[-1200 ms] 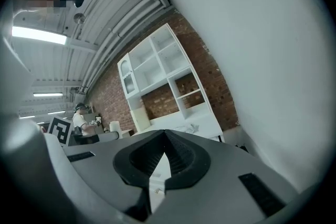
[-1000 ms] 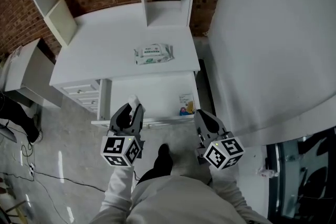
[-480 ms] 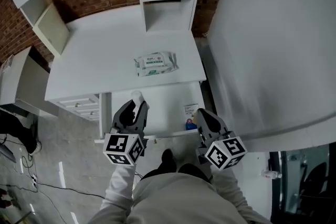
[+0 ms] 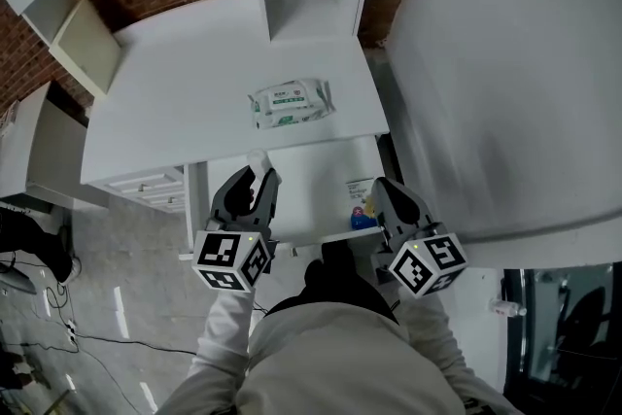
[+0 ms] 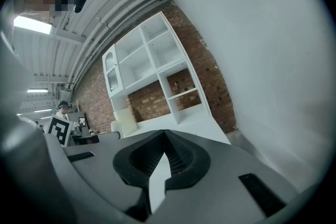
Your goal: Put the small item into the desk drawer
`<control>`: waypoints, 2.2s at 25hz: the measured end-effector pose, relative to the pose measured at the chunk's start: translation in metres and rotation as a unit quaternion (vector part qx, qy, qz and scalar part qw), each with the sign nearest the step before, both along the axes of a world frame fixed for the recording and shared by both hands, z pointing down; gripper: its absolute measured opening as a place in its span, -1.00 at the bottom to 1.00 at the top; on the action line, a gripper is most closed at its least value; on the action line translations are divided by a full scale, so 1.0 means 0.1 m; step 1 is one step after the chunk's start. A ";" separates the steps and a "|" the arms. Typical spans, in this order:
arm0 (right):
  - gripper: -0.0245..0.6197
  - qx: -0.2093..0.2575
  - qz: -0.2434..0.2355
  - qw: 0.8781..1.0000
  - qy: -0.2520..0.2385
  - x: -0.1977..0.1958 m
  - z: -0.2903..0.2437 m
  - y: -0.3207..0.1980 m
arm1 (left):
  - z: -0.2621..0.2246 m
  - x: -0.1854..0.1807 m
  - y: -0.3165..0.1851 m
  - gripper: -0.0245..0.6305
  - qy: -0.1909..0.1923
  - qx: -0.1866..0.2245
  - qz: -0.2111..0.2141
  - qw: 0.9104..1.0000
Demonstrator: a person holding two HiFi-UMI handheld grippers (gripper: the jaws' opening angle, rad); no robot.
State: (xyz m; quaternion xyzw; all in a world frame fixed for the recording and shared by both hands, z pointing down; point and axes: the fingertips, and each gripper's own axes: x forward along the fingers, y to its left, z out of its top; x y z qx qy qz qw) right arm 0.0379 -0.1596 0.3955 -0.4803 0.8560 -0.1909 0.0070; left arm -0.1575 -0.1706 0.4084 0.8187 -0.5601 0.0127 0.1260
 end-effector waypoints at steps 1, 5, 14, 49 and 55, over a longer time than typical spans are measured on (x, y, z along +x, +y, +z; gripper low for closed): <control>-0.84 -0.001 0.003 1.000 -0.002 0.00 -0.01 -0.03 | -0.01 -0.01 -0.03 -0.52 0.001 0.001 -0.001 1.000; -0.84 -0.002 0.001 1.000 -0.009 -0.03 -0.05 -0.16 | -0.05 -0.03 -0.13 -0.52 0.004 0.006 0.001 1.000; -0.84 -0.005 0.012 1.000 -0.013 0.01 -0.05 -0.35 | 0.05 -0.02 -0.35 -0.52 -0.010 -0.006 0.008 1.000; -0.84 -0.046 0.037 0.998 -0.021 0.32 0.19 -0.62 | 1.85 0.99 -0.59 -0.52 -0.153 -0.206 0.205 0.945; -0.84 -0.049 0.036 0.998 -0.024 0.37 0.22 -0.62 | 2.26 1.08 -0.52 -0.52 -0.176 -0.259 0.226 0.923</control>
